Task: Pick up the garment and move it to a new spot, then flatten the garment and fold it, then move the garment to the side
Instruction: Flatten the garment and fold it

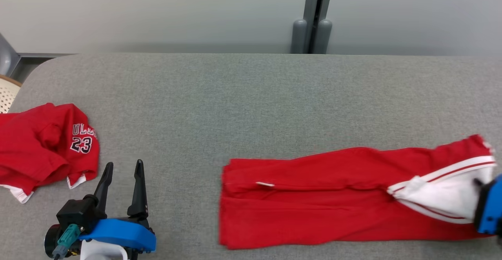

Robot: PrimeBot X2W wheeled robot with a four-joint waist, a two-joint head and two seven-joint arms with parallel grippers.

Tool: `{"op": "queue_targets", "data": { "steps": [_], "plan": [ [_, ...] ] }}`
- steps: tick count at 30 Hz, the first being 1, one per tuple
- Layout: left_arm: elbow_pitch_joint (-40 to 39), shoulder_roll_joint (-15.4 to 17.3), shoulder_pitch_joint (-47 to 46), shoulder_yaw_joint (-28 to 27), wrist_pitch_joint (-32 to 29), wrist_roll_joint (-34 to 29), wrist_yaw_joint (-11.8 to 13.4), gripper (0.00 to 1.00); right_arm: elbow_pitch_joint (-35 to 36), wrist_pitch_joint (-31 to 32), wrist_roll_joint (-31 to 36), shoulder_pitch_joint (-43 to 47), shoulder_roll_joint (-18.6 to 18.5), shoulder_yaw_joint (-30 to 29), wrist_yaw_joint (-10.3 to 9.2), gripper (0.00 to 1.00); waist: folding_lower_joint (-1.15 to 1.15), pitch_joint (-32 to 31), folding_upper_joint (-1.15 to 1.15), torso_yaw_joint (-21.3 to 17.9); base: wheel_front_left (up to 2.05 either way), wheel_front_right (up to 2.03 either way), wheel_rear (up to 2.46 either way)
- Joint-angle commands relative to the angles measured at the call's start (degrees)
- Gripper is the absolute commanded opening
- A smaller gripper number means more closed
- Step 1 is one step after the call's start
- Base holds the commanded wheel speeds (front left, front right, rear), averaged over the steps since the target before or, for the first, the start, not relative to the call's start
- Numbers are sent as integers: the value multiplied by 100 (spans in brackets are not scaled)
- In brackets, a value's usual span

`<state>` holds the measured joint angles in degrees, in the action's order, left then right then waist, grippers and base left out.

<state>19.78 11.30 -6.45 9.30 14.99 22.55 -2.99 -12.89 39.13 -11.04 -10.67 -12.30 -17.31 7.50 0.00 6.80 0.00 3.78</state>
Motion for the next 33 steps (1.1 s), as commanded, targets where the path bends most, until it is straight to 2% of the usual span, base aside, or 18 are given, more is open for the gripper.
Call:
{"op": "queue_targets", "data": {
  "steps": [1, 8, 16, 17, 23, 25, 33],
  "plan": [
    [-32, 28, 64, -29, 25, -26, 9, 100, 249, 56, 55, 138, -234, -153, -1, 0, 0, -16, 0, -63, 0, 0, 0],
    [-92, 38, 121, -42, 25, -35, 18, 100, 918, 356, 182, 403, -607, -562, 0, 0, 0, -20, 0, -170, 0, 0, 0],
    [-62, 13, 73, -15, 25, -52, -5, 100, 1538, 534, 51, 468, -378, 33, 0, 0, 0, -50, 0, -167, 0, 0, 0],
    [-50, 2, 74, 12, 25, -48, -13, 100, 1683, 678, -5, 479, -261, 391, 0, 0, 0, -77, 0, -149, 0, 0, 0],
    [-22, -5, 117, 50, 25, -22, -43, 100, 1940, 921, -173, 306, -82, 1611, 0, 0, 0, -137, 0, -64, 0, 0, 0],
    [-23, -4, 129, 45, 25, -17, -45, 100, 1898, 939, -208, 249, -51, 1806, 0, 0, 0, -143, 0, -55, 0, 0, 0],
    [21, -23, 102, 105, 25, -5, -59, 100, 1025, 708, -450, -406, 300, 3089, 0, 0, 0, -173, 0, 77, 0, 0, 0]
  ]
}}
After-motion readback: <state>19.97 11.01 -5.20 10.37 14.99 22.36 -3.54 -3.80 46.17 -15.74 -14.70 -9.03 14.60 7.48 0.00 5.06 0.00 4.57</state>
